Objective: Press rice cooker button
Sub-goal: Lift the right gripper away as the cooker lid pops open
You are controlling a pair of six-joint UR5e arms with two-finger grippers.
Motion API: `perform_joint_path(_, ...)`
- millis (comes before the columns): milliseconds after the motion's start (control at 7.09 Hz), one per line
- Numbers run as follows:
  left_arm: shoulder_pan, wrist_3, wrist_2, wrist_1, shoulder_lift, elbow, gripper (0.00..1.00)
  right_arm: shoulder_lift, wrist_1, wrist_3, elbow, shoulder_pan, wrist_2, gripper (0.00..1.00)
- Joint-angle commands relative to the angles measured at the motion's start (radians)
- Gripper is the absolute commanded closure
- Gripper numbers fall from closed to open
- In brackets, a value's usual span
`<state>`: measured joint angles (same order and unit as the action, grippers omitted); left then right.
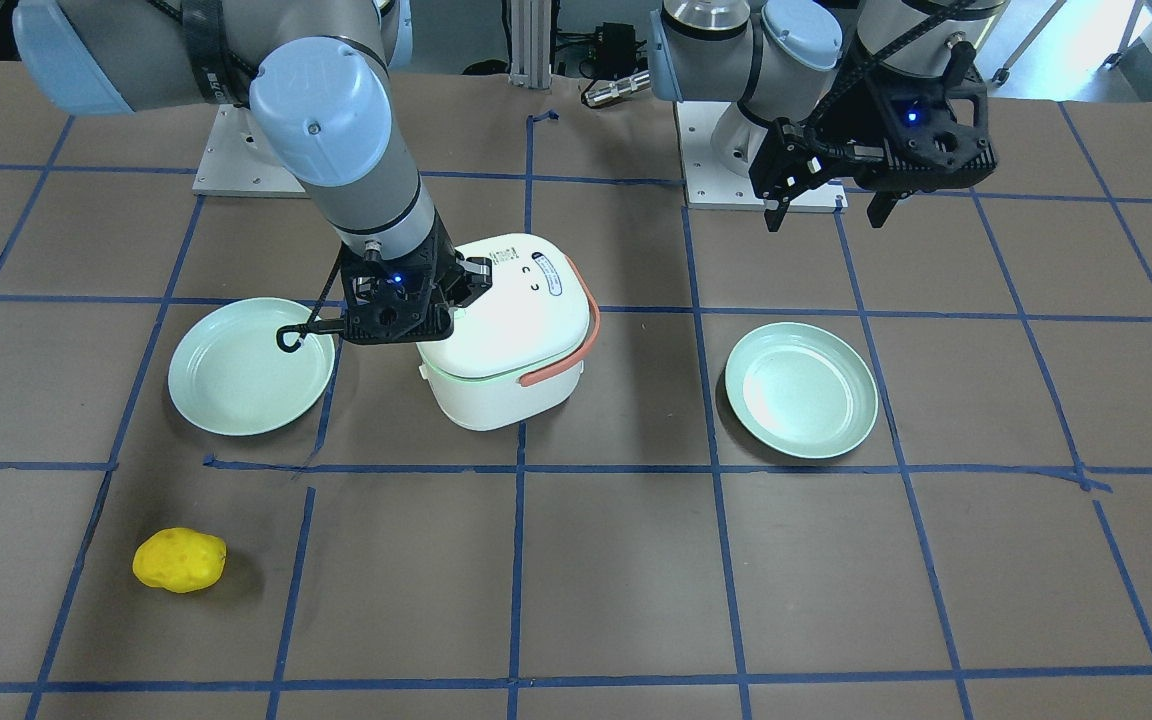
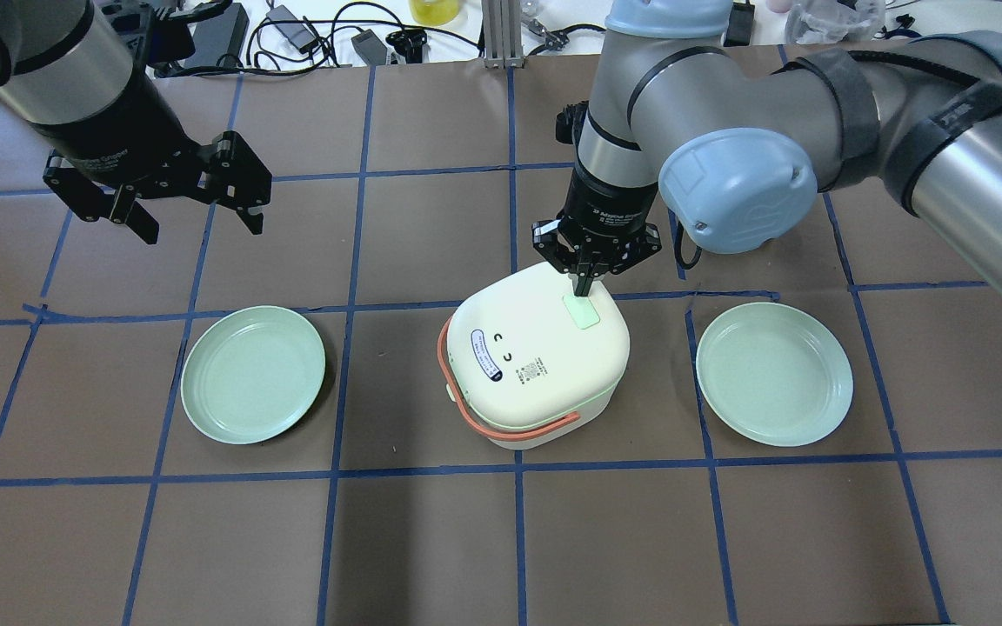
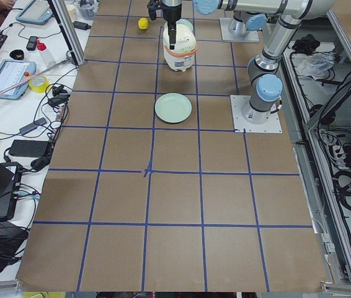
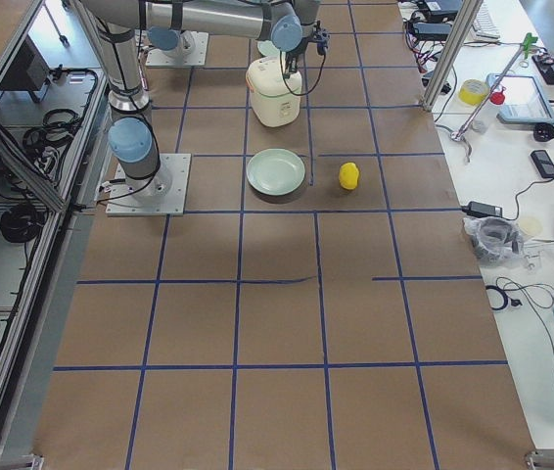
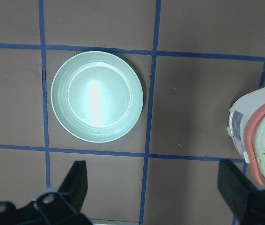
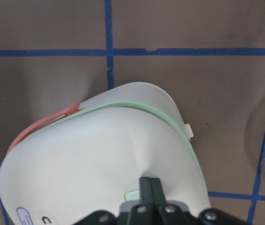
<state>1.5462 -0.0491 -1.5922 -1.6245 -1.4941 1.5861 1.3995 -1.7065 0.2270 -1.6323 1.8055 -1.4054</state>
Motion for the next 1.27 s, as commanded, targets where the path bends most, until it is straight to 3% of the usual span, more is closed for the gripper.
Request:
perform_joint_path(0,0.0,0.0,0.0,0.0,0.0,0.0,0.0,0.028,0.04,0.026,0.081,-0.002,-0.007,0.36)
perform_joint_path(141,0.0,0.0,0.0,0.0,-0.001,0.0,0.0,0.039,0.062,0.038,0.125,-0.005,-0.017,0.0)
perform_joint_path(423,0.0,0.0,0.0,0.0,0.0,0.0,0.0,0.049,0.154,0.046,0.212,-0.026,-0.053,0.0)
perform_joint_path(564,0.0,0.0,0.0,0.0,0.0,0.0,0.0,0.047,0.154,0.04,0.218,-0.028,-0.135,0.0)
perform_joint_path(846,0.0,0.0,0.0,0.0,0.0,0.0,0.0,0.055,0.183,0.035,0.216,-0.075,-0.147,0.0)
perform_joint_path(1128,0.0,0.0,0.0,0.0,0.0,0.0,0.0,0.059,0.22,-0.055,0.216,-0.197,-0.147,0.0)
